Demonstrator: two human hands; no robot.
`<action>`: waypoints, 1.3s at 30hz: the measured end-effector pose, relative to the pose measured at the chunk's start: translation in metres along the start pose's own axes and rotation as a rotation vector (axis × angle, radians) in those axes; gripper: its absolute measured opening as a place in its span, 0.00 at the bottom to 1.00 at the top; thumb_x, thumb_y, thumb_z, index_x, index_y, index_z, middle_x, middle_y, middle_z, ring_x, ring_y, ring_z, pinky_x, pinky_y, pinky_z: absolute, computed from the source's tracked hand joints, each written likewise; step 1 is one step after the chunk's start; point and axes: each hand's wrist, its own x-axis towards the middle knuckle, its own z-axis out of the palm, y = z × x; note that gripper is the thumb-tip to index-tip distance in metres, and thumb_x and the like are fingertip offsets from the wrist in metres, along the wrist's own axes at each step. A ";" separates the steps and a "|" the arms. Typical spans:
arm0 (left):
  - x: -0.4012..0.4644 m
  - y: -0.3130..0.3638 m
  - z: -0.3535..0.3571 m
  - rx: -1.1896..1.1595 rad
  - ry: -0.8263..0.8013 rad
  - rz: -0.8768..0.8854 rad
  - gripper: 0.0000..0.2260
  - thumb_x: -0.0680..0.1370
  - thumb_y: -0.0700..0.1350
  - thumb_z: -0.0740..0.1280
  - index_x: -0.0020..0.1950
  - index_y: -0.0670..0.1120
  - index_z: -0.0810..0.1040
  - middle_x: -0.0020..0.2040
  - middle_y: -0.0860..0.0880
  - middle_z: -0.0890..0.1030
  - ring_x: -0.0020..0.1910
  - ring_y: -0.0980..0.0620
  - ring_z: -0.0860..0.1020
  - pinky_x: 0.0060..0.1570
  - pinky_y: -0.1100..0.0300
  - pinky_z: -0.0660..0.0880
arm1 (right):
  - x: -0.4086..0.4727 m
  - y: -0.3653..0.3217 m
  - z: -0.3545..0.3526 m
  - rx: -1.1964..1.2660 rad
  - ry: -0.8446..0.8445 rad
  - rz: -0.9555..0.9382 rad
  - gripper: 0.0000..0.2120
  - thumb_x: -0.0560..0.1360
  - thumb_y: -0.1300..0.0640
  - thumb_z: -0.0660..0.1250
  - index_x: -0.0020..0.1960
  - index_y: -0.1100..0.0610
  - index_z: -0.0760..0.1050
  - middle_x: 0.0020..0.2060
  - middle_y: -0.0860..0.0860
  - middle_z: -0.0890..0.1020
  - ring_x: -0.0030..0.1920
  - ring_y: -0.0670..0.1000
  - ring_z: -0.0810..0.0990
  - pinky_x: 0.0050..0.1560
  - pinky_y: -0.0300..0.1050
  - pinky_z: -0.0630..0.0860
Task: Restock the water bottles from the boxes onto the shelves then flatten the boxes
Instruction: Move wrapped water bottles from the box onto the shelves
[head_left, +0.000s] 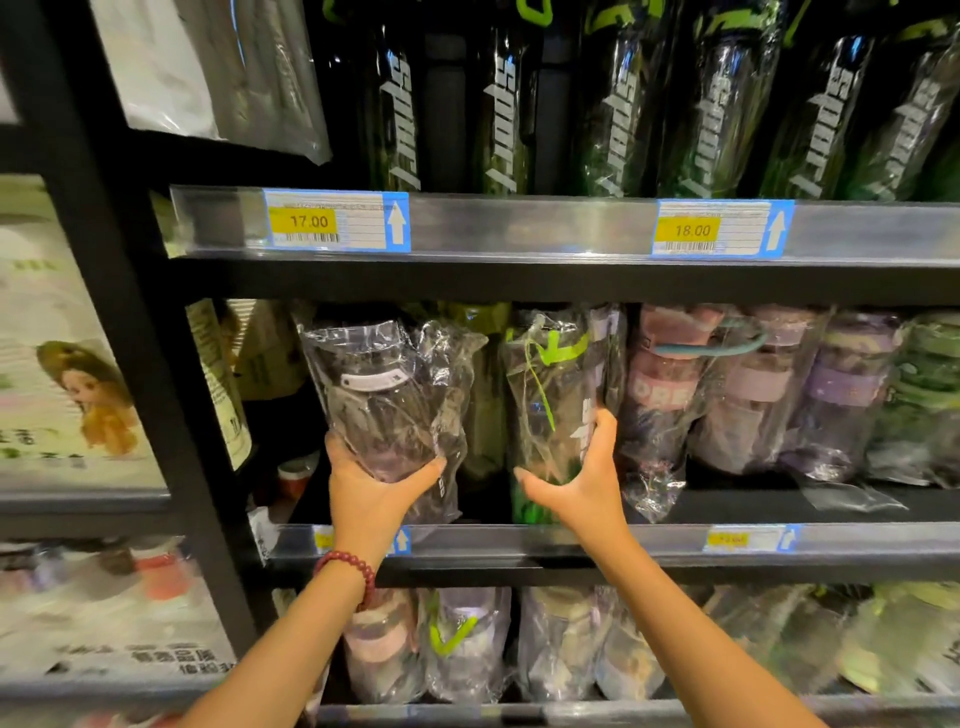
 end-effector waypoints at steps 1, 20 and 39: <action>0.002 0.001 -0.004 0.031 -0.025 0.011 0.43 0.59 0.42 0.82 0.69 0.45 0.64 0.58 0.51 0.75 0.57 0.54 0.74 0.58 0.63 0.68 | 0.000 0.000 0.001 0.015 -0.012 0.013 0.39 0.63 0.60 0.79 0.60 0.48 0.55 0.51 0.39 0.70 0.52 0.32 0.72 0.53 0.28 0.68; 0.029 -0.001 -0.026 0.240 -0.155 -0.023 0.41 0.59 0.48 0.81 0.66 0.45 0.64 0.60 0.50 0.74 0.57 0.53 0.73 0.57 0.59 0.68 | 0.009 -0.021 0.027 0.143 -0.291 0.324 0.35 0.68 0.59 0.76 0.61 0.54 0.53 0.53 0.39 0.66 0.58 0.45 0.68 0.50 0.31 0.68; 0.026 -0.008 -0.040 0.271 -0.256 -0.064 0.49 0.59 0.52 0.81 0.72 0.47 0.57 0.66 0.50 0.69 0.63 0.52 0.69 0.66 0.54 0.67 | -0.003 -0.018 0.030 -0.013 -0.050 0.137 0.27 0.65 0.57 0.78 0.52 0.54 0.61 0.45 0.42 0.72 0.44 0.39 0.73 0.40 0.26 0.68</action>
